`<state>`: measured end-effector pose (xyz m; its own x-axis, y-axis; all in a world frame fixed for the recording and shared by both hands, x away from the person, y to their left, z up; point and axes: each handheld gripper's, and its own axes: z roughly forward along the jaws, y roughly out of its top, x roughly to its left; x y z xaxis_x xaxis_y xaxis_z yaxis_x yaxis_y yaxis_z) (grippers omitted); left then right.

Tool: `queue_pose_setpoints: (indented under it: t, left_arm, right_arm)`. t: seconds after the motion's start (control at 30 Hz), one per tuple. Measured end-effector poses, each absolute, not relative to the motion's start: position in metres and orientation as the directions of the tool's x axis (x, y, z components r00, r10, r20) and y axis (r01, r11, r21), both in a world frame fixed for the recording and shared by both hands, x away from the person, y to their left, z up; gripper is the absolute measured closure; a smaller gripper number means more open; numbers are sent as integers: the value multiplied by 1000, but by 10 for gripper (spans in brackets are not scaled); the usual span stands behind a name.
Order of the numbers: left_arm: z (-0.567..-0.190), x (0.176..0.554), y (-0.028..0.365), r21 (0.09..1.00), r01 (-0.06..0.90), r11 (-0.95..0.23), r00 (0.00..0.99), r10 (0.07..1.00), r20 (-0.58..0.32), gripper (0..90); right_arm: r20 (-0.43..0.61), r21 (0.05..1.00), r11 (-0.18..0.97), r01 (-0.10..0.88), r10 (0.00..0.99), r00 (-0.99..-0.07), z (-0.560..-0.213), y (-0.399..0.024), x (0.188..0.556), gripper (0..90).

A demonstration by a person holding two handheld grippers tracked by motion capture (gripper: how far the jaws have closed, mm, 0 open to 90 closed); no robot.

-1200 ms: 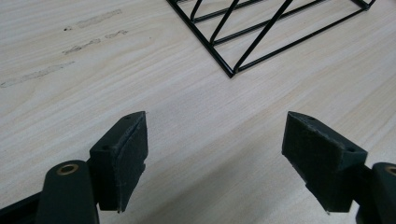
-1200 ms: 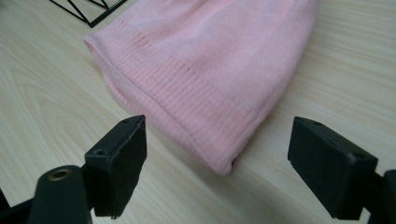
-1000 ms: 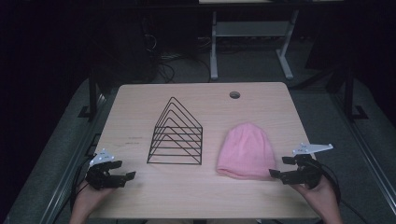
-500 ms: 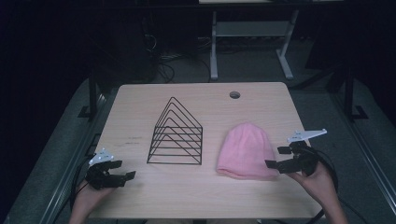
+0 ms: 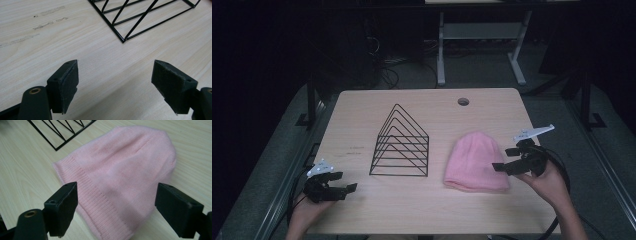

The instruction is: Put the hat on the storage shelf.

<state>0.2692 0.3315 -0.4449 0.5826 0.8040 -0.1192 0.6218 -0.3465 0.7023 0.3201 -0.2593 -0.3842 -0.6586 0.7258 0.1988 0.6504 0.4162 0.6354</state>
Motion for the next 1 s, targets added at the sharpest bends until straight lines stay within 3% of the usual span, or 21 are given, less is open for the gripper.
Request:
queue_pose_setpoints:
  t: [1.0]
  left_arm:
    - [-445, 271, 332, 704, 620, -347, 586, 801, -122, 218]
  right_arm:
    - [191, 577, 470, 668, 718, -670, -377, -247, 370, 180]
